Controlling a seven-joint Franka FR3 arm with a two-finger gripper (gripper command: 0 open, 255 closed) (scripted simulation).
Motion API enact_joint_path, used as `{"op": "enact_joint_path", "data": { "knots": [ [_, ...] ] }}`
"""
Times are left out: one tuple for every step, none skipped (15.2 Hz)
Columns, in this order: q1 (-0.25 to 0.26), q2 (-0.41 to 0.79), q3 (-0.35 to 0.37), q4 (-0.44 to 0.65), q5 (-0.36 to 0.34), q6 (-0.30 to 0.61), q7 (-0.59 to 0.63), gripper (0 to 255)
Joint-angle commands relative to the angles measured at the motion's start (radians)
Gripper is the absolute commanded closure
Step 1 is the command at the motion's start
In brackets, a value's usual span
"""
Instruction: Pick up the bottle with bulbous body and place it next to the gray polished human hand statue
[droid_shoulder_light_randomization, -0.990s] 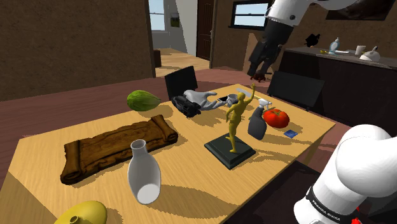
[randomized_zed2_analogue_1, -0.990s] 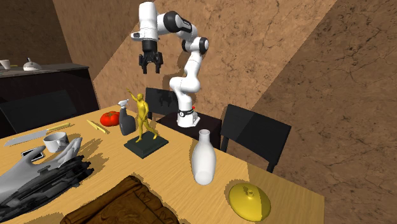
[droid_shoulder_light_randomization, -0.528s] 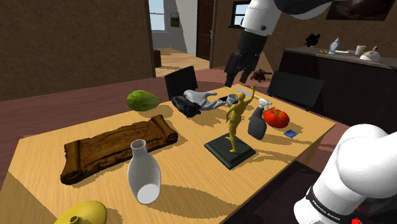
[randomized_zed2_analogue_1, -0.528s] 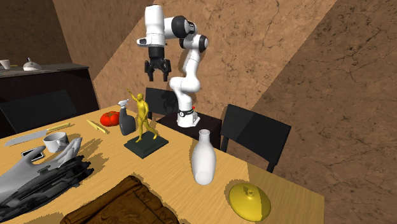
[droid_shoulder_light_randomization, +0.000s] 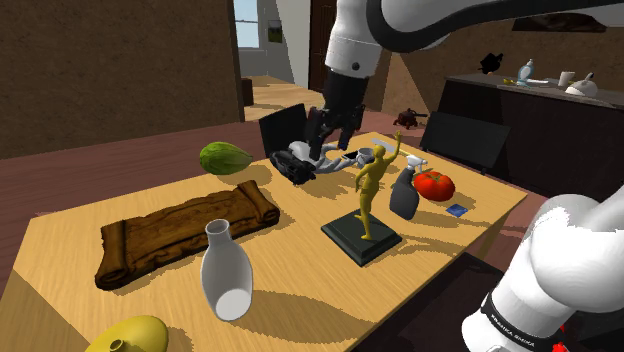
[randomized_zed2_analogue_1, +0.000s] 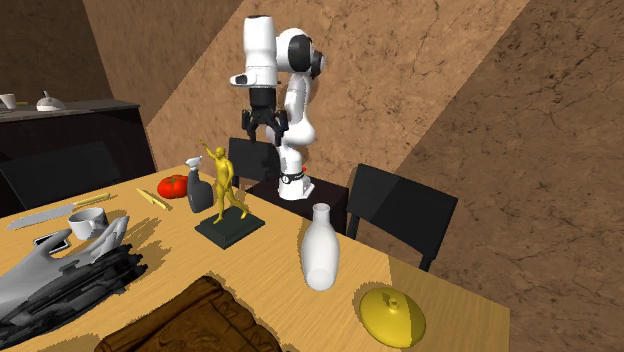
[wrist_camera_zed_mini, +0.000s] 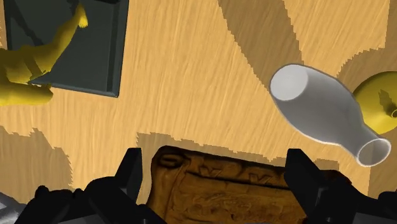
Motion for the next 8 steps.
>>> {"op": "enact_joint_path", "data": {
  "knots": [
    [0.006,0.06,0.041,0.03,-0.006,0.023,0.041,0],
    [0.008,0.091,0.06,0.047,-0.012,0.032,0.062,0],
    [0.011,0.123,0.079,0.065,-0.019,0.041,0.083,0],
    [0.013,0.155,0.098,0.085,-0.027,0.049,0.105,0],
    [0.015,0.189,0.117,0.105,-0.037,0.057,0.127,0],
    [0.018,0.223,0.136,0.126,-0.049,0.064,0.149,0],
    [0.02,0.258,0.153,0.149,-0.062,0.07,0.173,0],
    [0.024,0.294,0.171,0.172,-0.078,0.075,0.197,0]
  ]
}}
